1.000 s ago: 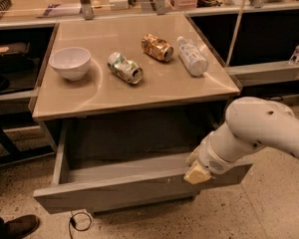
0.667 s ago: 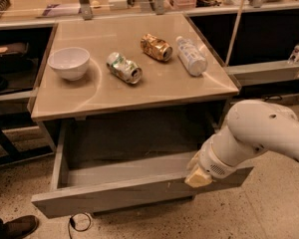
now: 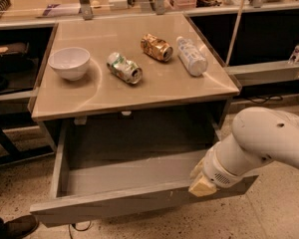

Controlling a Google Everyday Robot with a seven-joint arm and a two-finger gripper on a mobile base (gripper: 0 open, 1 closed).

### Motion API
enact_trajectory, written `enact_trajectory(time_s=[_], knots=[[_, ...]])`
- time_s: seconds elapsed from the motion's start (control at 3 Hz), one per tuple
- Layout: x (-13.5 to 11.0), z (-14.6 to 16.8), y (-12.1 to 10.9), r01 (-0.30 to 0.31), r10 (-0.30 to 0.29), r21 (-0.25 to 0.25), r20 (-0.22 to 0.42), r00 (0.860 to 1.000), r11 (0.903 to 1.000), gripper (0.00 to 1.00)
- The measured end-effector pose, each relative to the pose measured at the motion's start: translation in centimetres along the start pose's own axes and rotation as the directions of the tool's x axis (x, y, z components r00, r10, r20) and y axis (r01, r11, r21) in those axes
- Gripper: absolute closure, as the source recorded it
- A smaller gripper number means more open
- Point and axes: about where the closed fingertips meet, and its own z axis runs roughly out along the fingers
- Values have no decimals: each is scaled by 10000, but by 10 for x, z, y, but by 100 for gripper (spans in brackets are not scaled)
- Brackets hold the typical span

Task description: Open top drawer

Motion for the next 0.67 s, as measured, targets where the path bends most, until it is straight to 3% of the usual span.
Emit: enact_trajectory(time_s=[0.67], knots=[[14,-6,15,-294,295,43,-217,9993,9996,100]])
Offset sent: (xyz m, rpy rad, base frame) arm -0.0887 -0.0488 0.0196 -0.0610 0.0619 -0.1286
